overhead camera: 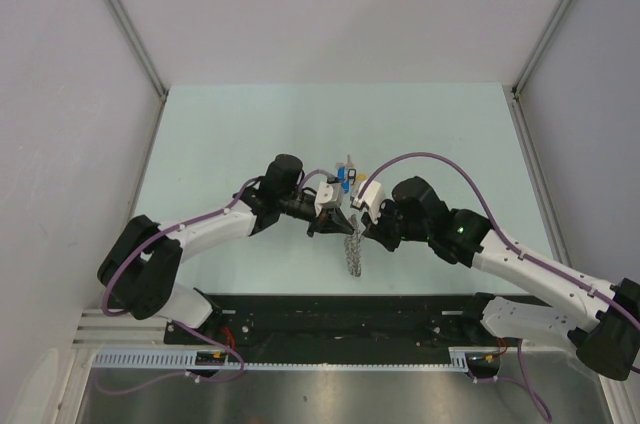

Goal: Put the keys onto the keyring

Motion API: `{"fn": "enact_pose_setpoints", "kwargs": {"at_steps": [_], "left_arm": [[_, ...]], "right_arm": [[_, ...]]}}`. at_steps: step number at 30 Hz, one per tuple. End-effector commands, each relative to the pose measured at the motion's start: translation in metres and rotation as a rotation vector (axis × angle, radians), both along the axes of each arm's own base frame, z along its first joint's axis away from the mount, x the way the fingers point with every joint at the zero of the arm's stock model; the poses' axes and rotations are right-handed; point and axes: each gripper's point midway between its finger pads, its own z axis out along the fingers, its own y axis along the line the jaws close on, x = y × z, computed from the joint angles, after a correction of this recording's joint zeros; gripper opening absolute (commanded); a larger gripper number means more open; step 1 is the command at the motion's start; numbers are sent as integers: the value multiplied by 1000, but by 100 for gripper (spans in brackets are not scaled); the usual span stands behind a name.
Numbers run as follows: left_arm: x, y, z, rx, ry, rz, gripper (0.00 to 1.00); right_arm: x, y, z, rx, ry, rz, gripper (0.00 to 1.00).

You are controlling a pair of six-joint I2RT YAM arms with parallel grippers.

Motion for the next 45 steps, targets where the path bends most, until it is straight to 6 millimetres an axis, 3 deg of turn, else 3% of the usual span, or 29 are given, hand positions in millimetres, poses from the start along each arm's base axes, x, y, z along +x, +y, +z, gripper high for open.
{"fn": "enact_pose_setpoints", "kwargs": {"at_steps": [1, 45], "left_arm": [[4, -6, 22, -44, -71, -20, 0], [4, -7, 19, -40, -62, -24, 0]], "right_arm": [[7, 3, 17, 49, -34, -22, 0], [5, 2, 16, 49, -17, -25, 0]]}}
